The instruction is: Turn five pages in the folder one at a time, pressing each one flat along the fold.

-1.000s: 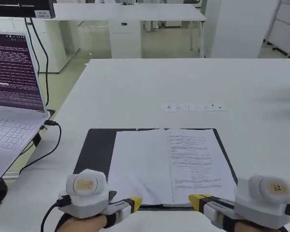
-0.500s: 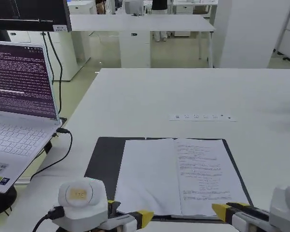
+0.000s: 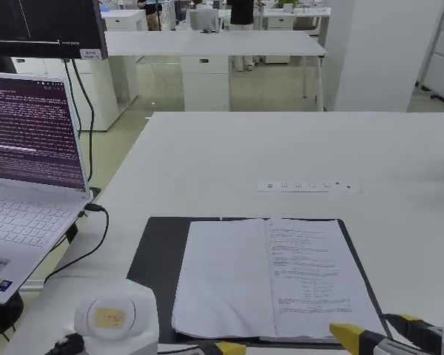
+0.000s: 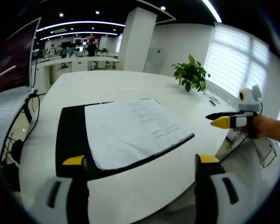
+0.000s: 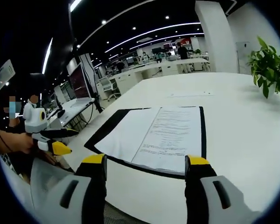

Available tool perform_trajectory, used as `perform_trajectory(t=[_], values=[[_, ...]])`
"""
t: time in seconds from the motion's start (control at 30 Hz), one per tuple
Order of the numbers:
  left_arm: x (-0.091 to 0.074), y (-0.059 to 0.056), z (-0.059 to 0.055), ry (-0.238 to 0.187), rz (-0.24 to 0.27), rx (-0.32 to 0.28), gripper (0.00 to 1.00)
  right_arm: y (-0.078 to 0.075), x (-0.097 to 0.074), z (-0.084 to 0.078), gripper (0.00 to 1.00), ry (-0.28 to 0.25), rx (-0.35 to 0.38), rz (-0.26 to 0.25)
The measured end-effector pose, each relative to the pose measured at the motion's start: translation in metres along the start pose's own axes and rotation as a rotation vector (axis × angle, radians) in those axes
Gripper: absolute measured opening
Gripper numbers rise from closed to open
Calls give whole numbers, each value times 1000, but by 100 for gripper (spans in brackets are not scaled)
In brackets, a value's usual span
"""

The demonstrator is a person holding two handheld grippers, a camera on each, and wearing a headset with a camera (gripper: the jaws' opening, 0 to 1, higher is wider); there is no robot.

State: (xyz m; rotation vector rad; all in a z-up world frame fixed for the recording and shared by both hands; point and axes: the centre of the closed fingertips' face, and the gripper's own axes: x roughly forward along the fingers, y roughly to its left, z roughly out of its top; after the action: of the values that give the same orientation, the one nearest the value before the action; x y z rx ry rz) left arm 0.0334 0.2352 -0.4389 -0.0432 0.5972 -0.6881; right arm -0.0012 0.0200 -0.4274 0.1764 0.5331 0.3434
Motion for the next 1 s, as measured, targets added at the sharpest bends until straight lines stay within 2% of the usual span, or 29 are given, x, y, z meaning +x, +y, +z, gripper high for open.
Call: perform_trajectory(t=[0.1,0.23,0.37,0.57,0.63,0.83,1.0], values=[[-5,0,6,-35,16,50,99,2,-5,1,71,-7,-51,-3],[-9,-3,5,-30,23,69,99,3,-10,2,83,-30,-67,-10],[-13,-3,6,-44,32,68,99,1,-13,0,94,-44,-58,-15],[-17,-4,6,-49,46,97,99,4,-17,2,100,-75,-75,-6],[-17,-4,6,-46,47,92,99,11,-18,6,100,-85,-54,31],[-17,-4,1,-34,48,90,99,11,-18,5,100,-79,-75,17],[-15,-5,2,-33,47,92,99,11,-17,2,100,-71,-72,20]])
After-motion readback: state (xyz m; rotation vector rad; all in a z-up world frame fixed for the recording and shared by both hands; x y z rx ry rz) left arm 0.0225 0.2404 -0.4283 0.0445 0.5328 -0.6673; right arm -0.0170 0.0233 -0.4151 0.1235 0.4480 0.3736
